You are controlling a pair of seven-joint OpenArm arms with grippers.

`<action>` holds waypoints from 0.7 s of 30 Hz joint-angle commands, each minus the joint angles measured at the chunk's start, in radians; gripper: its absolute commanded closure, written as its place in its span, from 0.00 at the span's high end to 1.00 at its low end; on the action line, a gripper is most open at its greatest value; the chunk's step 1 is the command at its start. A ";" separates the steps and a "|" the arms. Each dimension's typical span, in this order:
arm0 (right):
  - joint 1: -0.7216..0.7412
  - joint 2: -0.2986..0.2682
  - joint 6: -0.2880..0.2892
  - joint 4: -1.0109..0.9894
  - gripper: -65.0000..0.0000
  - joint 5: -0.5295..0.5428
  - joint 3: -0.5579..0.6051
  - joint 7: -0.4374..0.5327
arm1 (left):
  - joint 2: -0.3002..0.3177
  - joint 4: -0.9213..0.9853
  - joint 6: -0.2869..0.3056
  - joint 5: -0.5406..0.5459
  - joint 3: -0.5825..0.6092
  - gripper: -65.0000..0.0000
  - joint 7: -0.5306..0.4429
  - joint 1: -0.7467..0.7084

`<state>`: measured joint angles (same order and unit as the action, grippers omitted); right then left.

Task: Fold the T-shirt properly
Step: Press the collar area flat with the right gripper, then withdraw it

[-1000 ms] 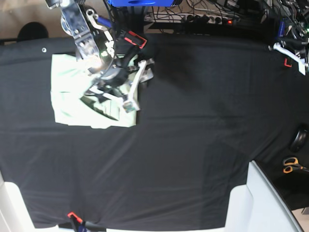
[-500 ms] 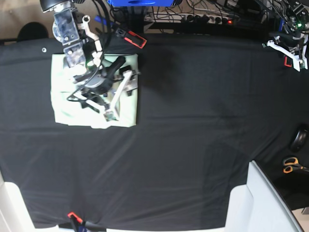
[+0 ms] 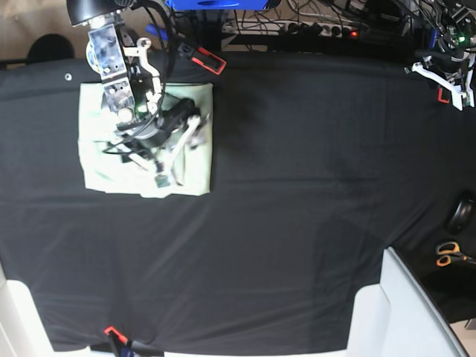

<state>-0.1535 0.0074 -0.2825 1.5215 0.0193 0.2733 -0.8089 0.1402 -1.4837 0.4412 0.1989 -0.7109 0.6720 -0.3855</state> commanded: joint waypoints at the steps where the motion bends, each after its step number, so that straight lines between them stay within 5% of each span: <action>1: 0.010 0.012 -0.005 0.007 0.75 -0.002 0.002 0.015 | 0.016 -0.013 -0.008 0.003 -0.006 0.00 -0.016 -0.005; 14: -0.028 0.009 -0.005 0.081 0.75 -0.002 -0.015 0.125 | 0.016 0.035 -0.008 0.003 -0.006 0.00 -0.018 0.001; 18: -0.067 0.073 0.004 0.227 0.75 0.241 -0.208 0.079 | 0.019 0.035 -0.008 0.003 -0.006 0.00 -0.018 0.001; 21: -0.031 0.061 -0.005 0.228 0.75 0.344 -0.250 -0.023 | 0.017 0.036 -0.008 0.003 -0.006 0.00 -0.018 0.001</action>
<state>-0.1993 0.0662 -0.2825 1.7317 0.3569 0.0261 -0.8558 0.1421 -1.4368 0.4408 0.1982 -0.7109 0.6704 -0.3820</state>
